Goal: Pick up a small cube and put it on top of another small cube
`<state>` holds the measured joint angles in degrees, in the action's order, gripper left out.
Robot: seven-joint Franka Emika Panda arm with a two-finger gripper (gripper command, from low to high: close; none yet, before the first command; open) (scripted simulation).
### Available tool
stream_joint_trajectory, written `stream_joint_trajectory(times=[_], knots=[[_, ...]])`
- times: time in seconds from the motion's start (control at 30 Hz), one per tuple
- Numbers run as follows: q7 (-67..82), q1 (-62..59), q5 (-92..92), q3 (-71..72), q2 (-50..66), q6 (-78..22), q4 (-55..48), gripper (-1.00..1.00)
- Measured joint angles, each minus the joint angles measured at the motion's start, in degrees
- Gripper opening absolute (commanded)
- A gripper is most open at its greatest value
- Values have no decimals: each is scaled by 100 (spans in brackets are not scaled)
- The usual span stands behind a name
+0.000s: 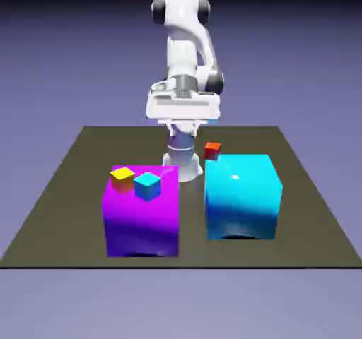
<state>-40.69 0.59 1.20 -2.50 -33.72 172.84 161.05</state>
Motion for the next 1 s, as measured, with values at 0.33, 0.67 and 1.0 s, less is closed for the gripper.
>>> stream_joint_trajectory(times=[0.33,0.67,1.0], knots=[[1467,-78,992,-2076,-876,-968,37,0],[2934,-157,1985,-4153,-1753,-1936,74,0],[4401,-235,2977,-6229,-2629,-2905,112,0]])
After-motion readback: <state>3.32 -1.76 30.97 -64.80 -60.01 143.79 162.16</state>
